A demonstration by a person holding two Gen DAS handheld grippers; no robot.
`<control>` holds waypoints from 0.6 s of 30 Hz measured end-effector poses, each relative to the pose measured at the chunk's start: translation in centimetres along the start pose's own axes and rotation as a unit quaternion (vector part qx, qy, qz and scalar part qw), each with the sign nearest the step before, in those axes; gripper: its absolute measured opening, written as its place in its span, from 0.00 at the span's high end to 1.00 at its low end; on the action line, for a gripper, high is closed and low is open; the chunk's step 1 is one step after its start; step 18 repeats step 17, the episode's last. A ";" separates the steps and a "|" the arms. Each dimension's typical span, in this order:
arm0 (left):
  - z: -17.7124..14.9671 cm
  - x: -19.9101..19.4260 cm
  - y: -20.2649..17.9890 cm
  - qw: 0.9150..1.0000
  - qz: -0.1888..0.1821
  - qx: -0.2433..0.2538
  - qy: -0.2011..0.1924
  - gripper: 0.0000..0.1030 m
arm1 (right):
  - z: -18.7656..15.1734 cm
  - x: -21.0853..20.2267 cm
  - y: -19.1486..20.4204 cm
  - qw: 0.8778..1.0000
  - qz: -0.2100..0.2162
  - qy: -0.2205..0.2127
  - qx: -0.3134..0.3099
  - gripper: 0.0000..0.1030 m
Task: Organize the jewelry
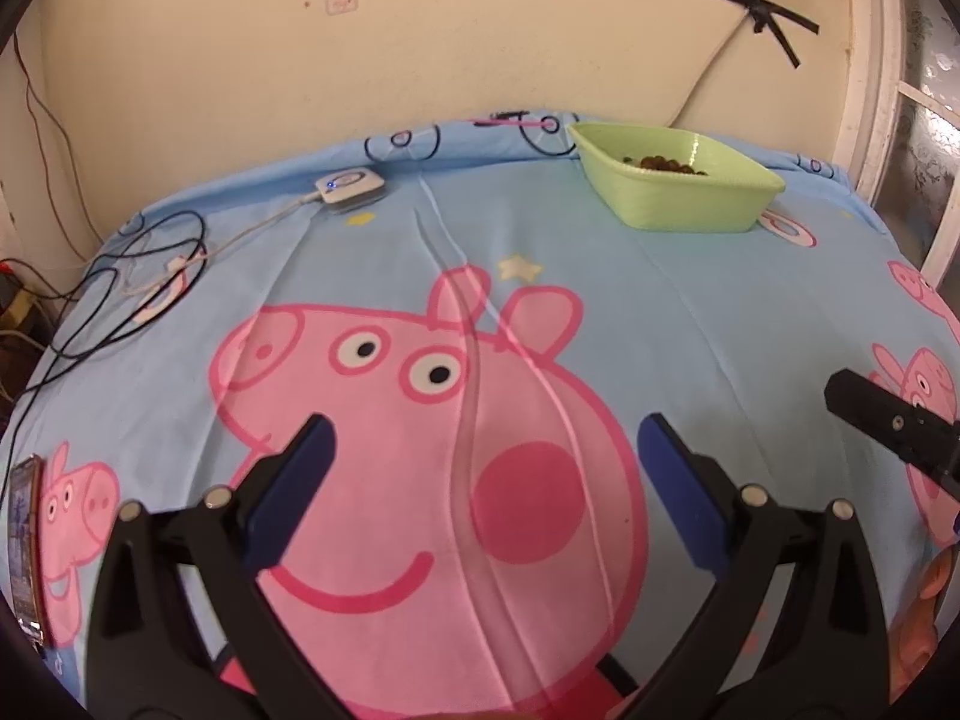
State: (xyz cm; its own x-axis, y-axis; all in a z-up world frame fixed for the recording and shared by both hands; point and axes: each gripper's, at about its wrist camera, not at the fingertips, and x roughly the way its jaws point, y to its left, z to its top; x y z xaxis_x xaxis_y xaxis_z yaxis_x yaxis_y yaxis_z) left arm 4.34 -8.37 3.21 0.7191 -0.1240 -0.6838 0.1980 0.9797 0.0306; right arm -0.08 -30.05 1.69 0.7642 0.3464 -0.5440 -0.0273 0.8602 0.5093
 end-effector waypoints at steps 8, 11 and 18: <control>0.0 -0.3 -0.4 1.000 -0.015 0.007 -0.006 0.06 | 0.0 0.0 0.0 1.000 0.000 0.000 0.000 0.87; 0.0 0.0 -0.6 1.000 -0.015 0.011 0.004 0.06 | 0.0 0.0 0.0 1.000 0.000 -0.001 0.000 0.87; 0.0 0.5 -0.3 1.000 -0.018 0.001 0.018 0.06 | 0.0 0.0 -0.1 1.000 -0.001 0.001 0.001 0.87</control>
